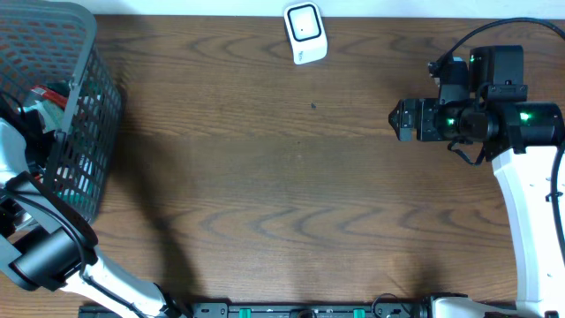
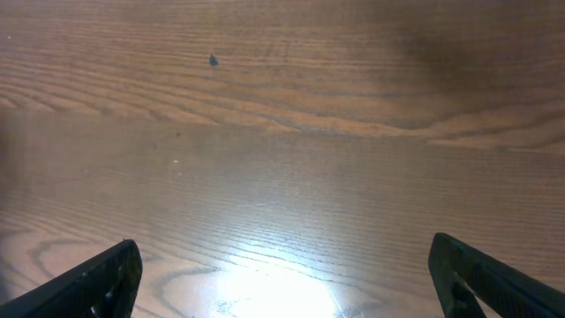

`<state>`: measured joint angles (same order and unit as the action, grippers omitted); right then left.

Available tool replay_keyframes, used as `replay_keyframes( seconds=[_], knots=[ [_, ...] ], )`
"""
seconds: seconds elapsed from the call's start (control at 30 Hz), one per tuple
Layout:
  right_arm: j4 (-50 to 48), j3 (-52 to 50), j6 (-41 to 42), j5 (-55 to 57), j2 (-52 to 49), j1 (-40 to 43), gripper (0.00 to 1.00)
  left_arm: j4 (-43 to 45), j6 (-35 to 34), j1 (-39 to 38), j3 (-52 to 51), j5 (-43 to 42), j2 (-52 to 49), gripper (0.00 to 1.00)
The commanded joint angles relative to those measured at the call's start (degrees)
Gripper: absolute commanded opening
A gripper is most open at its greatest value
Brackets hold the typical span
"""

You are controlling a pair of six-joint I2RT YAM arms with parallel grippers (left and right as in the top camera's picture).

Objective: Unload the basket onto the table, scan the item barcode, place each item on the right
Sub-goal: 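Lower the left gripper into the basket and grasp the green-lidded jar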

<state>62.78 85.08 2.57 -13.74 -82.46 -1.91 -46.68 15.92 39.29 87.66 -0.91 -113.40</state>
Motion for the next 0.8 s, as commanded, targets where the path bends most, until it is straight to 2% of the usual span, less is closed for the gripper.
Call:
replay_keyframes(
  seconds=[0.0,0.1,0.17,0.3,0.37,0.53,0.6,0.63,0.67,0.77],
  knots=[
    [0.04,0.63,0.59,-0.70,-0.07,0.37,0.99,0.07,-0.81,0.39,1.42,0.96,0.76,0.54],
    [0.04,0.63,0.57,-0.70,-0.07,0.37,0.99,0.04,-0.79,0.39,1.64,0.96,1.68,0.53],
    [0.04,0.63,0.59,-0.70,-0.07,0.37,0.99,-0.44,-0.79,0.39,1.60,0.96,1.64,0.65],
    [0.04,0.63,0.57,-0.70,-0.07,0.37,0.99,-1.27,-0.79,0.39,0.66,0.96,1.53,0.67],
    [0.04,0.63,0.59,-0.70,-0.07,0.37,0.99,-1.25,-0.79,0.39,-0.26,0.96,1.53,0.73],
    [0.04,0.63,0.59,-0.70,-0.07,0.37,0.99,-0.76,-1.01,0.39,-1.86,0.96,1.44,0.78],
    [0.04,0.63,0.57,-0.70,-0.07,0.37,0.99,-0.72,-1.01,0.39,-1.86,0.96,1.44,0.77],
    [0.04,0.63,0.57,-0.70,-0.07,0.37,0.99,-0.37,-1.01,0.39,-1.70,0.96,1.46,0.64],
    [0.04,0.63,0.59,-0.70,-0.07,0.37,0.99,-0.39,-1.01,0.39,-1.49,0.96,1.51,0.60],
    [0.04,0.63,0.59,-0.70,-0.07,0.37,0.99,-0.59,-1.44,0.39,-0.07,0.96,1.99,0.56]
  ],
)
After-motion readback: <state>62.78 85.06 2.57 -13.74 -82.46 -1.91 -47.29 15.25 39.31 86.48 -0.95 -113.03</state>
